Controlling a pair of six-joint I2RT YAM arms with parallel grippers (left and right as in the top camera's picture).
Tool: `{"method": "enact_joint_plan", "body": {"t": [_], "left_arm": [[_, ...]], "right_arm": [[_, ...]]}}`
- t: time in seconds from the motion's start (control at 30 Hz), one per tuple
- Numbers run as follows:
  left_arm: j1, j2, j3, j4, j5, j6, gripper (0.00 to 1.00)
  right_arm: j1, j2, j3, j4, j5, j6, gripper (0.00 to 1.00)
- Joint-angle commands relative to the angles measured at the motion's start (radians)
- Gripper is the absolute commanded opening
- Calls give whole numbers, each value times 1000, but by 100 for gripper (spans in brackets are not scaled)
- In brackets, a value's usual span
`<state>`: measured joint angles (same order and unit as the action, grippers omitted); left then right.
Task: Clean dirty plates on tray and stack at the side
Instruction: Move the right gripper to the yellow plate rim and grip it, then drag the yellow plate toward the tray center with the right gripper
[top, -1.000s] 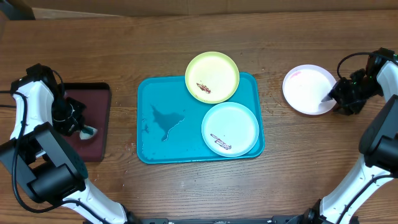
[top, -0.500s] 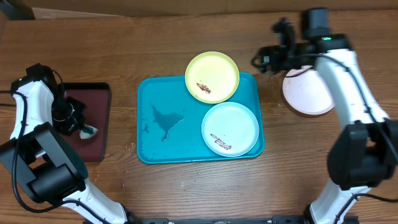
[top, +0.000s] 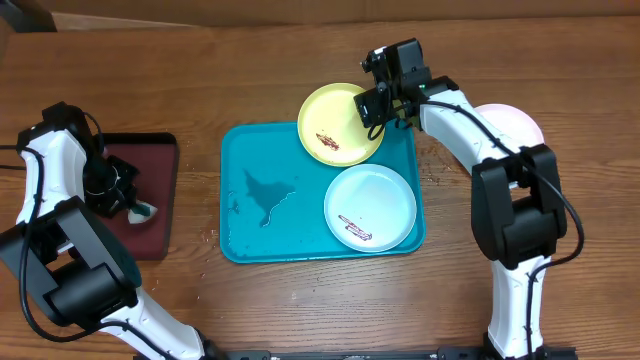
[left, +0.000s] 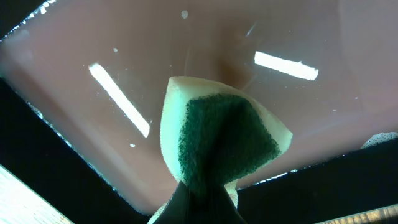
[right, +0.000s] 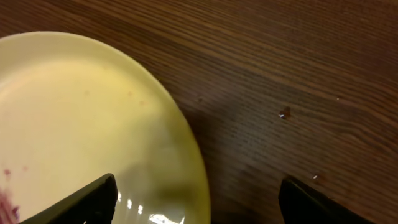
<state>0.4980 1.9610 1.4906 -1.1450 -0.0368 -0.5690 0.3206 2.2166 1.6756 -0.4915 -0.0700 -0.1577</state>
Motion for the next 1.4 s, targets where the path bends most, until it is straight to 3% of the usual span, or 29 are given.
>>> {"method": "enact_joint_plan", "body": {"t": [0.0,0.13,0.4,0.47,0.53,0.7,0.9,1.37], "left_arm": [[-1,-18,-4,-2,5,16,4],[-1,-18,-4,6,5,16,4],[-1,-18,-4,6,5,16,4],[-1,-18,-4,6,5,16,4],[-1,-18,-4,6,8,16,4],[-1,-18,-4,6,12,16,4],[-1,-18,-4,6,27,16,4],[-1,-18,-4,50,401,219,4]], "right_arm": [[-4,31,6,13,22,-8,83],[-1,32,6,10,-19,-23,73],[0,32,6,-17,-36,-22,36],[0,32,7,-26,-36,-1,20],[0,30,7,-32,-36,24,11],[11,4,9,-45,-37,58,4],[46,-70,9,-90,-36,91,4],[188,-116,9,-236,-75,448,4]]}}
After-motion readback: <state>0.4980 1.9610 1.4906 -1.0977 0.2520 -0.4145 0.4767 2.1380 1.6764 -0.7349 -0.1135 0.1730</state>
